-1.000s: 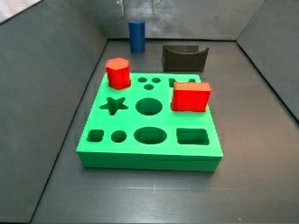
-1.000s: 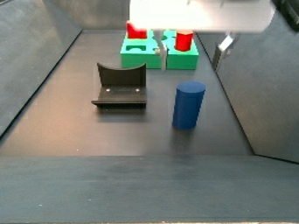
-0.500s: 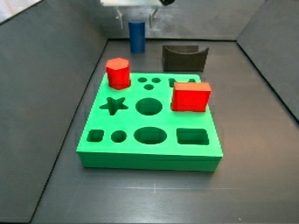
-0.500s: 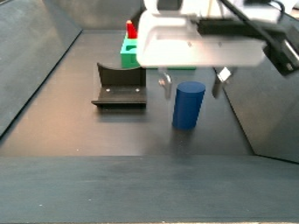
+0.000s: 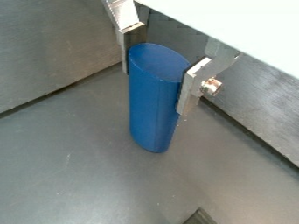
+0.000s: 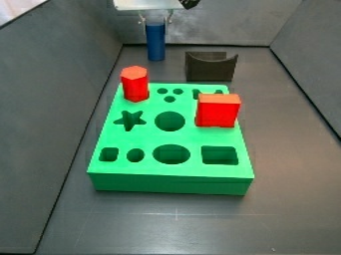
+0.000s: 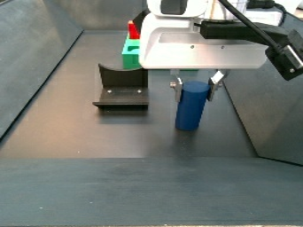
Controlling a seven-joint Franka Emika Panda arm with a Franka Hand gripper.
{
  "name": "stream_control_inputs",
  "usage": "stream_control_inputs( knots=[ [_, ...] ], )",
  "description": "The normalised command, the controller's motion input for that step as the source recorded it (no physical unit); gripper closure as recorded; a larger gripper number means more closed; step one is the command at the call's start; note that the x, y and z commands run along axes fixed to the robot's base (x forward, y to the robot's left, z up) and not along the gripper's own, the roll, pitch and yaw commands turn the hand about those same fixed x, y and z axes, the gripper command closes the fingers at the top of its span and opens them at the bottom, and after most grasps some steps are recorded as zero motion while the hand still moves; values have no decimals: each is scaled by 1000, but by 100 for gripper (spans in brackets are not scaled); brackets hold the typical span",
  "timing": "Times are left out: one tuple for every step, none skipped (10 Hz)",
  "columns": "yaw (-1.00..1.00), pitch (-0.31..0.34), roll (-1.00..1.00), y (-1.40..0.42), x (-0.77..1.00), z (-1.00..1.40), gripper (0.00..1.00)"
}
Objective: Pick up the oval object. Move up. Move to above the board. Insert the oval object.
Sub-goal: Pick up the oval object, then move up.
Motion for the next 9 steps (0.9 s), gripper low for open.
stream_control_inputs(
  knots=[
    [0,0,0,0,0,0,100],
    [0,0,0,0,0,0,100],
    [0,0,0,0,0,0,100],
    [0,0,0,0,0,0,100],
    [0,0,0,0,0,0,100],
    [0,0,0,0,0,0,100],
    [0,0,0,0,0,0,100],
    [0,0,0,0,0,0,100],
    [0,0,0,0,0,833,100]
  ],
)
